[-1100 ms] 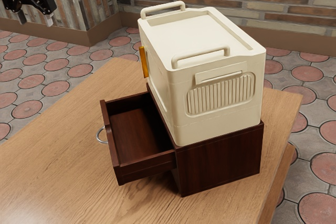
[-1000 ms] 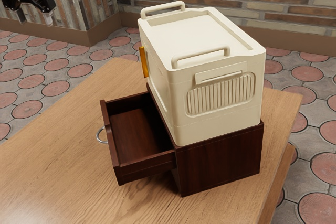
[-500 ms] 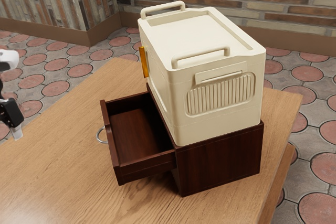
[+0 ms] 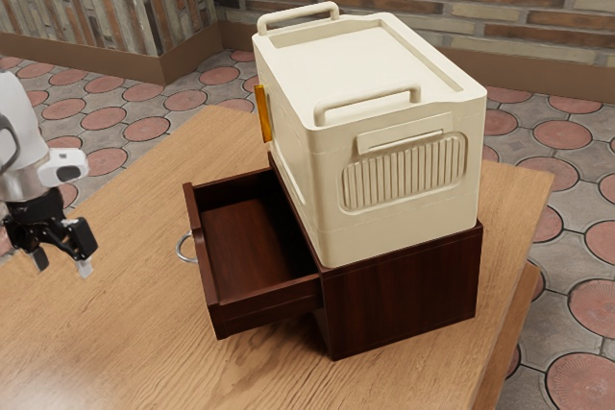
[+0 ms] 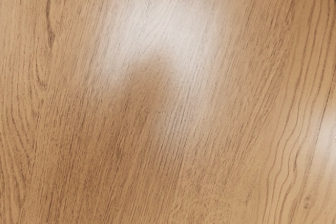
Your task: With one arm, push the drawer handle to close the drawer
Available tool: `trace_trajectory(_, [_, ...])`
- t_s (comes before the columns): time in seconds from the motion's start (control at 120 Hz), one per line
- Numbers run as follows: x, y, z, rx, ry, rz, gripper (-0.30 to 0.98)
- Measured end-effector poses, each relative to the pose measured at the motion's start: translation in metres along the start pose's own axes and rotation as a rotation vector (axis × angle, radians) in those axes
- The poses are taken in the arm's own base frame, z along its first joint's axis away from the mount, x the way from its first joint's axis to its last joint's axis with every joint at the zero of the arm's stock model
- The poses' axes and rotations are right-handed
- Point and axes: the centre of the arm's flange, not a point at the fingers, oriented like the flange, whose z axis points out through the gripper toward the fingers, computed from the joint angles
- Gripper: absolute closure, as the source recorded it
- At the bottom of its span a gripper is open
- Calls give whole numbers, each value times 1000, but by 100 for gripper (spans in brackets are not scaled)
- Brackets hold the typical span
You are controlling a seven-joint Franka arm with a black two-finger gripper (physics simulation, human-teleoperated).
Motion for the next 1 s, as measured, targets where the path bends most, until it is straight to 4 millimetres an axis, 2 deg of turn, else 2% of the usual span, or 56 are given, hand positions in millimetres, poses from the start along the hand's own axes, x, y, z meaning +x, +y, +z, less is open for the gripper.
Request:
trace_trajectory(0.1, [14, 10, -8, 26, 107, 245, 2])
trace_trajectory(0.233, [23, 18, -14, 70, 182, 501, 2])
trace_trajectory(0.342, [27, 34, -7, 87, 197, 701, 2])
trace_trajectory(0.567, [32, 53, 8, 91, 192, 999, 2])
trace_trajectory(0.75, [36, 63, 16, 89, 189, 1149, 2])
trace_trajectory(0.933, [39, 62, 25, 53, 184, 1156, 2])
trace_trajectory(1.0, [41, 65, 36, 34, 164, 1151, 2])
